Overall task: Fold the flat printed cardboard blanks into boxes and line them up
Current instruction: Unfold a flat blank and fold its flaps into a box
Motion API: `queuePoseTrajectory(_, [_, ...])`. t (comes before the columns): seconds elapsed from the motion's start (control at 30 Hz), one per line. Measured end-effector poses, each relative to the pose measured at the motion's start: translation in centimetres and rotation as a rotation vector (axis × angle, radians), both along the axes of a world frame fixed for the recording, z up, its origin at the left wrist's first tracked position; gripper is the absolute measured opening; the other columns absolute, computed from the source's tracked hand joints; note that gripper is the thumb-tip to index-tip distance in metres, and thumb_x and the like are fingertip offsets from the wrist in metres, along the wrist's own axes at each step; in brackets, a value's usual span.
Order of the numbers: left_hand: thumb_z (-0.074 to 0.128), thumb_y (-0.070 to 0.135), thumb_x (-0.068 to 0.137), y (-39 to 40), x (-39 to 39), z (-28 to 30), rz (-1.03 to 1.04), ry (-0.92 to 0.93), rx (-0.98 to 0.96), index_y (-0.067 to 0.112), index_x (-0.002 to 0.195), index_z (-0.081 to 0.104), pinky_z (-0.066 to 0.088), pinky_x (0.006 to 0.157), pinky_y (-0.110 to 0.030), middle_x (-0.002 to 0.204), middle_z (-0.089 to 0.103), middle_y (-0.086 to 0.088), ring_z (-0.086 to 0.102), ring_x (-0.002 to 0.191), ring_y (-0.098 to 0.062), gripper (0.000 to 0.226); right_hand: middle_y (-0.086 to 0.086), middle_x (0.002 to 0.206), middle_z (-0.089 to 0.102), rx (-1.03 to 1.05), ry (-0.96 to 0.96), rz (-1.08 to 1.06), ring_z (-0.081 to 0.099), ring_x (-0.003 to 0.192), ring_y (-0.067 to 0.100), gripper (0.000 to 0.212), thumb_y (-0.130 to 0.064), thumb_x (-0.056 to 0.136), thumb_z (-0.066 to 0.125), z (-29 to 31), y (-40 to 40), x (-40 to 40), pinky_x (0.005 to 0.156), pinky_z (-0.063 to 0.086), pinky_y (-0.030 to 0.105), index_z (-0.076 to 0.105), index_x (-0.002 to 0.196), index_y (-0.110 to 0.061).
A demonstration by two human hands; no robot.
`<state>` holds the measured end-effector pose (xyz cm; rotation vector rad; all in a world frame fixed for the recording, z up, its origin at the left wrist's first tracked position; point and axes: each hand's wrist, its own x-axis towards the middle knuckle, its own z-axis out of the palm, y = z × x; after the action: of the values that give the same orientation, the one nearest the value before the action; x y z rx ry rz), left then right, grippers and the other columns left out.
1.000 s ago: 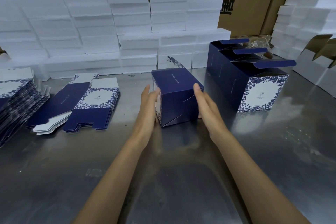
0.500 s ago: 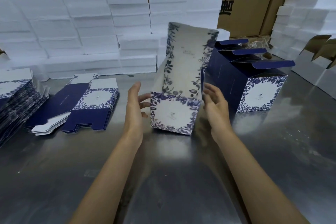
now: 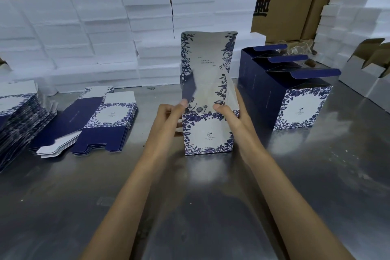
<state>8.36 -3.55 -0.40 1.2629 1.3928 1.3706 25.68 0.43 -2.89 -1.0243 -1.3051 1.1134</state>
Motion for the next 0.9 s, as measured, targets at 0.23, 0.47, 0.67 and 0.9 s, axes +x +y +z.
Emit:
queuePoseTrajectory(0.23, [0.053,0.041,0.097,-0.1,-0.1,3.7,0.045,0.617,0.005,0.005,0.076,0.048,0.040,0.066,-0.034,0.080,0.065,-0.015,0.058,0.074,-0.026,0.042,-0.016,0.138,0.062,-0.008,0.027,0.015,0.062,0.124,0.013,0.075,-0.056,0.073,0.072,0.2,-0.3,0.0,0.109,0.046,0.048,0.042,0.142,-0.057])
queuePoseTrajectory(0.47, [0.037,0.027,0.106,1.3,0.4,5.0,0.003,0.945,-0.071,0.012,0.066,0.039,0.032,0.059,-0.035,0.065,0.047,-0.005,0.053,0.076,-0.034,0.042,-0.027,0.141,0.056,0.047,0.015,0.003,0.054,0.131,0.005,0.076,-0.051,0.075,0.072,0.4,-0.4,0.1,0.113,0.042,0.045,0.036,0.140,-0.067])
queuePoseTrajectory(0.67, [0.039,0.028,0.104,2.4,-0.7,5.5,-0.084,0.883,-0.145,0.011,0.072,0.044,0.039,0.054,-0.026,0.069,0.050,-0.008,0.053,0.054,-0.025,0.036,-0.020,0.142,0.057,0.057,0.034,0.015,0.055,0.130,0.007,0.070,-0.048,0.075,0.070,0.6,-0.6,0.1,0.112,0.044,0.045,0.045,0.140,-0.057])
queuePoseTrajectory(0.9, [0.035,0.023,0.105,4.5,-0.3,5.9,-0.056,0.872,-0.173,0.008,0.071,0.041,0.051,0.071,-0.036,0.072,0.050,-0.011,0.053,0.059,-0.029,0.038,-0.019,0.140,0.059,0.040,0.049,0.018,0.058,0.128,0.008,0.070,-0.046,0.076,0.069,0.7,-0.7,-0.1,0.112,0.045,0.046,0.045,0.141,-0.056])
